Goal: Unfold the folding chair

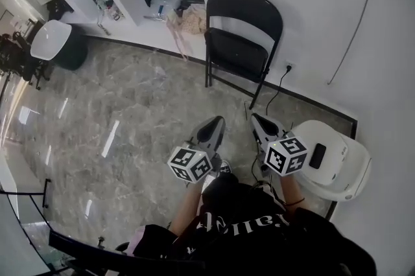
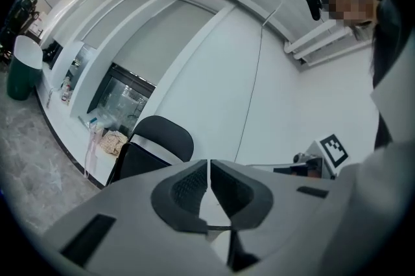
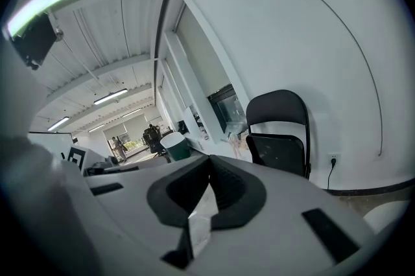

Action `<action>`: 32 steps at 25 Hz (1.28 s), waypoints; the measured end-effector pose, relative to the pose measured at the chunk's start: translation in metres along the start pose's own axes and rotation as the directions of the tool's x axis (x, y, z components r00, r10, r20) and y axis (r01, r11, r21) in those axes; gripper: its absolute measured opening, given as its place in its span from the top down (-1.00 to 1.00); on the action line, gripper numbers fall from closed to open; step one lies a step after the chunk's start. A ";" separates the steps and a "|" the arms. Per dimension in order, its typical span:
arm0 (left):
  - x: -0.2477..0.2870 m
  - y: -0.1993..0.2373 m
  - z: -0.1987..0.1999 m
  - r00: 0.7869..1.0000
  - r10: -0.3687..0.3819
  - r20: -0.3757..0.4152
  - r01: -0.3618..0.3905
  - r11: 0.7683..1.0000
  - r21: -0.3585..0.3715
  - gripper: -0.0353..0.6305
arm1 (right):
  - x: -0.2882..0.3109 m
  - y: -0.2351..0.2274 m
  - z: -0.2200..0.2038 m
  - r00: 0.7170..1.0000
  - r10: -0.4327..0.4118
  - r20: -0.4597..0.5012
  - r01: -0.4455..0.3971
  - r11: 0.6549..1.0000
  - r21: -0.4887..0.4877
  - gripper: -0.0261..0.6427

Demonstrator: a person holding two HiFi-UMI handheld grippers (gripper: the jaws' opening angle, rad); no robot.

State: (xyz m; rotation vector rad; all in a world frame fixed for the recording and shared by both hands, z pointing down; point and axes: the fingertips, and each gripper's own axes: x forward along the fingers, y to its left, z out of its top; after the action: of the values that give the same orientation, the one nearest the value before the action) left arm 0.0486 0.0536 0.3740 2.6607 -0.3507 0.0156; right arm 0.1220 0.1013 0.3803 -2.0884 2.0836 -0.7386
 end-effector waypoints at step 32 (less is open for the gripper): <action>0.225 0.141 0.029 0.995 0.074 -0.061 -0.082 0.986 -0.147 0.88 | 0.153 -0.215 0.128 0.995 -0.099 -0.021 0.099 0.995 0.000 0.88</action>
State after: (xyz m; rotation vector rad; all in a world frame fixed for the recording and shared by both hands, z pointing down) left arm 0.2295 -0.1359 0.4247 2.4922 -0.4206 0.0840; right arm 0.3613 -0.0668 0.3945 -2.2063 2.0013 -0.7771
